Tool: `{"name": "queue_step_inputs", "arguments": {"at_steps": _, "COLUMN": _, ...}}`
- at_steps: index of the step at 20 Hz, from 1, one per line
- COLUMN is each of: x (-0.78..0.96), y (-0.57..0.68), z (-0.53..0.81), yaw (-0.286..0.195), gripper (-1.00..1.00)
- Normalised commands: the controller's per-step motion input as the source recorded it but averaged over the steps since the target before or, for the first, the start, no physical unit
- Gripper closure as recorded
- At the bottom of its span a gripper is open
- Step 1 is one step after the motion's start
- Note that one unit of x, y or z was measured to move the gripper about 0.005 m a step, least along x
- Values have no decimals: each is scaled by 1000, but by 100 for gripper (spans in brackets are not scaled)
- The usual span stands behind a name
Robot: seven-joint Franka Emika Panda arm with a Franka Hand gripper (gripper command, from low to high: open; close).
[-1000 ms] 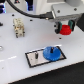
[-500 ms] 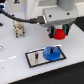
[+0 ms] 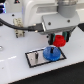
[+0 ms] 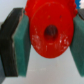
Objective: Insert the blue gear onto the right peg, followed by the red gear
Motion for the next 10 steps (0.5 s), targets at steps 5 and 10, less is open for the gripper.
{"name": "queue_step_inputs", "arguments": {"at_steps": 5, "x": 136, "y": -173, "z": -121, "yaw": 0, "gripper": 100}}
{"name": "queue_step_inputs", "arguments": {"at_steps": 10, "x": 68, "y": -185, "z": -227, "yaw": 0, "gripper": 100}}
